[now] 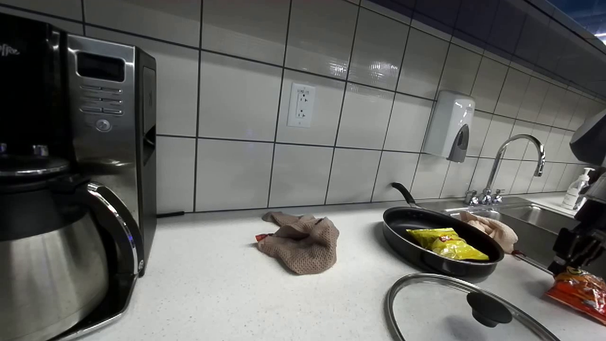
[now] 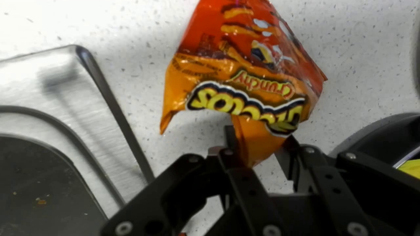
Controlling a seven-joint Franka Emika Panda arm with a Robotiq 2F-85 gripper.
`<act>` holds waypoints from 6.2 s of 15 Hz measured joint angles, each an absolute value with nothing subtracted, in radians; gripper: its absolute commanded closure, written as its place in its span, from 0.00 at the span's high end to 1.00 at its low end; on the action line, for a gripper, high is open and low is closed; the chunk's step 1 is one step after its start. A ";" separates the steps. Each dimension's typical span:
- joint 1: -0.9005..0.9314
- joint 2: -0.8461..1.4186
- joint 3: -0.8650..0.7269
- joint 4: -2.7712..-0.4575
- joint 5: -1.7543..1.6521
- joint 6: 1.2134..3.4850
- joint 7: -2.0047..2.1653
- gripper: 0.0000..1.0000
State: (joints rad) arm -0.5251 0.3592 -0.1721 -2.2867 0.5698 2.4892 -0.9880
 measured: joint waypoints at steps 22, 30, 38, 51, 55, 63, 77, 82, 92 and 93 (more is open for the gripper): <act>-0.511 0.231 -0.196 -2.277 0.609 2.428 -0.727 0.00; -0.454 0.222 -0.196 -2.213 0.733 2.416 -0.586 0.00; -0.388 0.271 -0.185 -2.130 0.830 2.416 -0.517 0.00; -0.299 0.437 -0.099 -1.965 0.865 2.431 -0.396 0.00; -0.270 0.474 -0.074 -1.928 0.865 2.431 -0.371 0.00; -0.236 0.519 -0.047 -1.883 0.864 2.431 -0.356 0.00; -0.292 0.546 -0.090 -1.836 0.858 2.430 -0.356 0.00; -0.303 0.561 -0.094 -1.830 0.857 2.430 -0.355 0.00; -0.303 0.567 -0.094 -1.828 0.826 2.430 -0.354 0.79; -0.303 0.567 -0.095 -1.827 0.822 2.430 -0.354 0.86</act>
